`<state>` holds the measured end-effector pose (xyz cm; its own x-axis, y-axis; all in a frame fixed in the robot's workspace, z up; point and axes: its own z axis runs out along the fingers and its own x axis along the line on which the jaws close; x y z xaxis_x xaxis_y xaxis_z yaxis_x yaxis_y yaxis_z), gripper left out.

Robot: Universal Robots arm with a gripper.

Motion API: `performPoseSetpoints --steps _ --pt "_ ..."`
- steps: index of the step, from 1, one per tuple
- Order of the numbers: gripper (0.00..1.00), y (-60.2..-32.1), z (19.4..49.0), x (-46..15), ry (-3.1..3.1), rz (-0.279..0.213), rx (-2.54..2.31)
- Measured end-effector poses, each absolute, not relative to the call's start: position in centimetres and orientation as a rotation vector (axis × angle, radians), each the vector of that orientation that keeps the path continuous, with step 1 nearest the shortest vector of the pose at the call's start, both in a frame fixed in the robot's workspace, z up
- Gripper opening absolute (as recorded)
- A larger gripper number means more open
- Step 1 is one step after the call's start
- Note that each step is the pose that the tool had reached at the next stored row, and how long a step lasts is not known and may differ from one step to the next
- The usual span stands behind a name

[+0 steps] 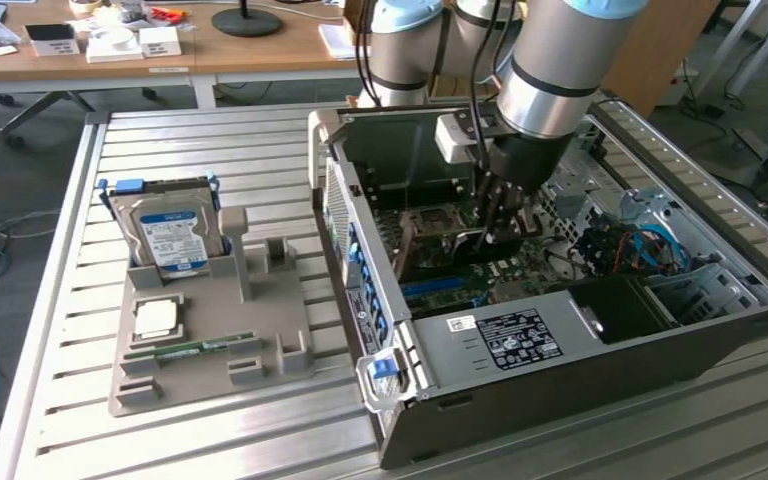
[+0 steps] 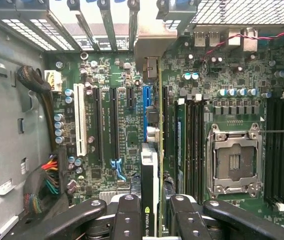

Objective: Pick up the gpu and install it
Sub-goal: 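Insert the gpu into the slot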

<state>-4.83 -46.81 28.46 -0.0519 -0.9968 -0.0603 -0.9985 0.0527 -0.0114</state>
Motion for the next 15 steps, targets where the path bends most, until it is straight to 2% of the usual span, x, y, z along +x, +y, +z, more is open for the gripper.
performPoseSetpoints --steps 15 --pt "0.27 -46.94 27.66 -5.16 2.240 0.051 -2.128"
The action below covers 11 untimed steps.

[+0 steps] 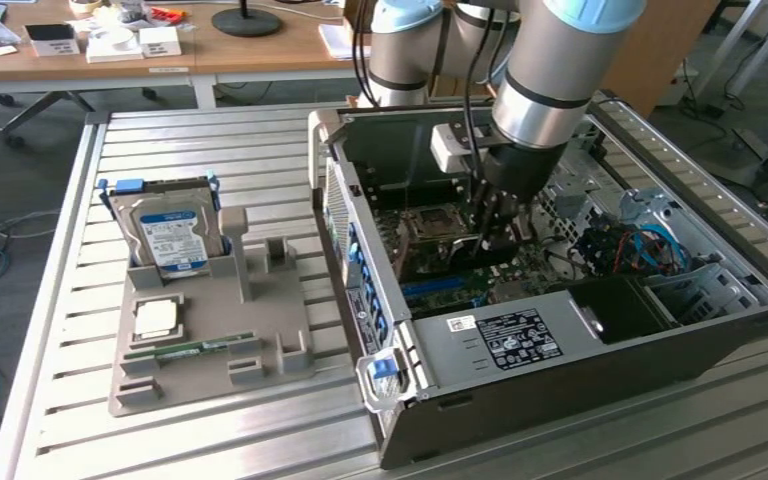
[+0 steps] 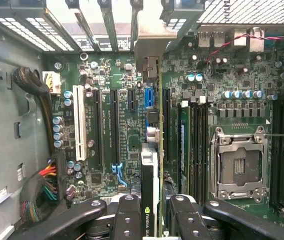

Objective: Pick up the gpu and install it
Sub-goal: 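Insert the gpu into the slot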

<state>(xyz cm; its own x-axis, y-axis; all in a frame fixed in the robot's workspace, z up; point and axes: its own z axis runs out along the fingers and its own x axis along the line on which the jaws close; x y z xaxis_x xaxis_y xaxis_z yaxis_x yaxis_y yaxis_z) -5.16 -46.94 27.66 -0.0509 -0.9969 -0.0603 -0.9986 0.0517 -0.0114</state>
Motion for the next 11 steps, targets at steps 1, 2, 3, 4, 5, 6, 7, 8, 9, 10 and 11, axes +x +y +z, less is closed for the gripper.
performPoseSetpoints --steps 1,2,3,4,5,6,7,8,9,10,11 --pt "0.27 -46.94 27.65 -5.24 2.240 0.051 -2.128" --pt "0.27 -46.94 27.65 -5.26 2.240 0.051 -2.128" --pt "0.27 -46.97 27.64 -5.26 2.240 0.051 -2.128" --pt "0.27 -47.03 27.64 -5.26 2.240 0.051 -2.128" --pt "0.27 -47.08 27.63 -5.27 2.240 0.051 -2.128" --pt "0.27 -47.10 27.60 -5.30 2.240 0.051 -2.128" --pt "0.27 -47.10 27.55 -5.35 2.240 0.051 -2.128" --pt "0.27 -47.10 27.50 -5.43 2.240 0.051 -2.128" --pt "0.27 -47.10 27.44 -5.50 2.240 0.051 -2.128" --pt "0.27 -47.10 27.38 -5.54 2.240 0.051 -2.128" --pt "0.27 -47.11 27.33 -5.56 2.240 0.051 -2.128"
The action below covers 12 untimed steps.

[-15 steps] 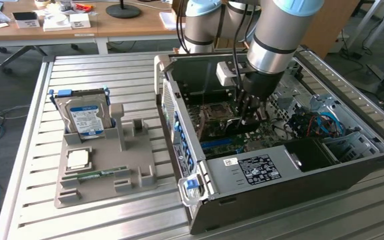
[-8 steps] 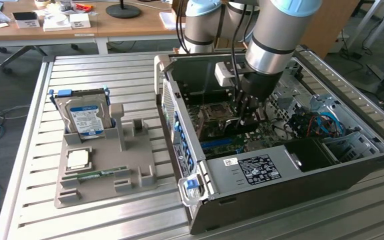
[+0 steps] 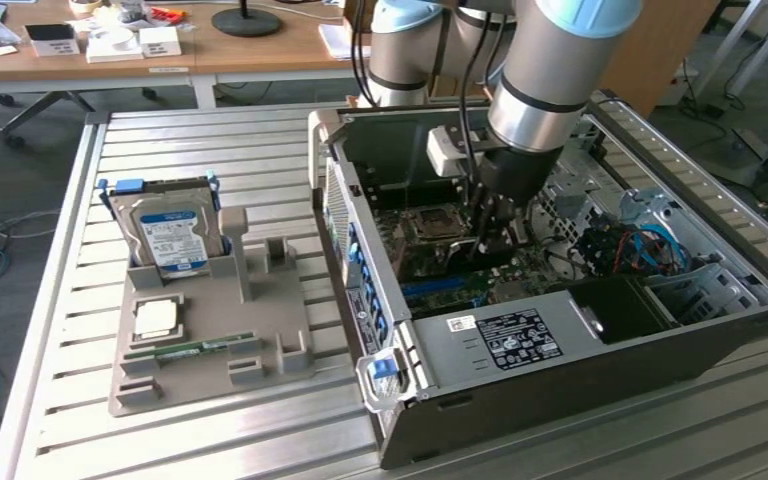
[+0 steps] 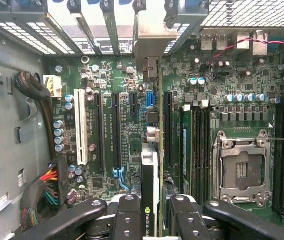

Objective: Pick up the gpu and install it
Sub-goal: 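Insert the gpu into the slot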

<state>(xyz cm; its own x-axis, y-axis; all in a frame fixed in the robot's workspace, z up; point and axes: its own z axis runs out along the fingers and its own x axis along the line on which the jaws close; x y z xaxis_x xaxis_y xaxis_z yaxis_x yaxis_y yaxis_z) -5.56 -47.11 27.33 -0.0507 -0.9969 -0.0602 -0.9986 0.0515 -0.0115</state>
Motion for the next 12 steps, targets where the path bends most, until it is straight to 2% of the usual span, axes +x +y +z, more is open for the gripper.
performPoseSetpoints --steps 12 --pt "0.27 -47.24 27.06 -6.24 2.240 0.051 -2.128"
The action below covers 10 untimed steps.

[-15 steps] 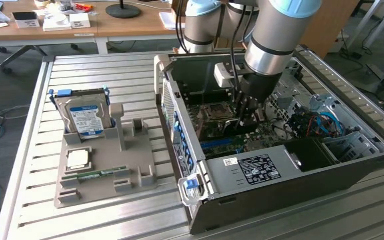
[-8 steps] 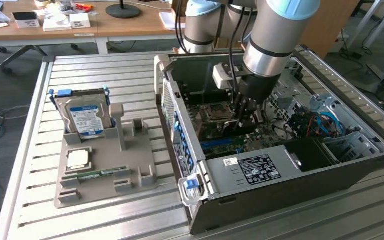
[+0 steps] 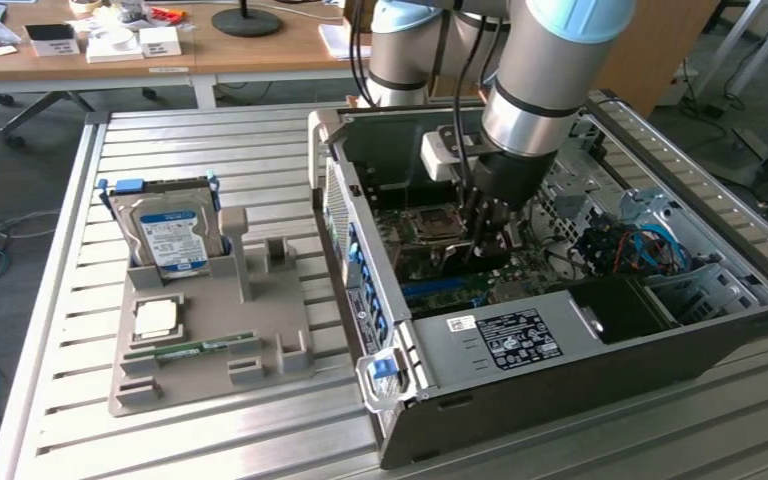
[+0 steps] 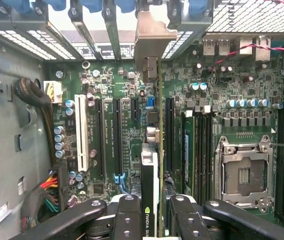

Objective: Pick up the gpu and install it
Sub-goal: 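Insert the gpu into the slot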

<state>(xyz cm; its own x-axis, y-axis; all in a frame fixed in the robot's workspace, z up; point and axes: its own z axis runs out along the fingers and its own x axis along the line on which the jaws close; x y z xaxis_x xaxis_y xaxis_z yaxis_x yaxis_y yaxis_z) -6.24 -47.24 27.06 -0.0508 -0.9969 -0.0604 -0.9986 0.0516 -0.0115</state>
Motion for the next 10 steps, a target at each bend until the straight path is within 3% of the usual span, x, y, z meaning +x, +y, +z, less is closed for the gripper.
performPoseSetpoints --steps 10 --pt "0.27 -47.24 27.02 -6.59 2.240 0.051 -2.128"
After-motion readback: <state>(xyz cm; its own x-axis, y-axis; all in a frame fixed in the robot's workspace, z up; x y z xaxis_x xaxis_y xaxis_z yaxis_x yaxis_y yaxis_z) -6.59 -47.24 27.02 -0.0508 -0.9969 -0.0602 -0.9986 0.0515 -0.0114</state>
